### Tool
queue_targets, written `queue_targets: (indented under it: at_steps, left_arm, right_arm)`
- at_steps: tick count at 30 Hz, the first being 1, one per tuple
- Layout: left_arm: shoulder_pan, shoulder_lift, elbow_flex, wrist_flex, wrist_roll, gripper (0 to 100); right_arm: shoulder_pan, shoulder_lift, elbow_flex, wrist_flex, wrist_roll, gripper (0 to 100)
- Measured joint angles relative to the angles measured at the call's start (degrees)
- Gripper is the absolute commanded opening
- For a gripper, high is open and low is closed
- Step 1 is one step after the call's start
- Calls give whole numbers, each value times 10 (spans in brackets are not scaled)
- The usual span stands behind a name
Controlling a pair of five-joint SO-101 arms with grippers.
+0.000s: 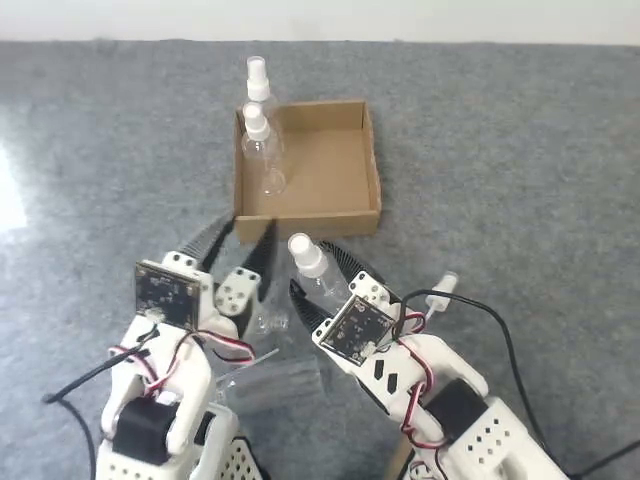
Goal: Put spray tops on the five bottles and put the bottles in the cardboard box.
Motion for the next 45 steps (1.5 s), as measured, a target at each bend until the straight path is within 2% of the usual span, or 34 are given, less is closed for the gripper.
queue_targets:
  at_steps: [7,14,19,30,40,45]
  left_arm:
    - [-33,0,0,0,0,151]
    - [-103,0,4,0,0,151]
    - [-59,5,62,0,0,151]
    - [75,6,67,0,-1,151]
    - [84,6,67,0,-4,151]
    - [29,8,67,0,-4,151]
  right_arm:
    - [0,0,0,0,0,101]
    - [7,0,0,0,-15,101]
    - [6,0,0,0,-67,104]
    - [-15,0,0,0,-74,102]
    - [-15,0,0,0,-74,101]
    - [-19,0,0,0,-74,101]
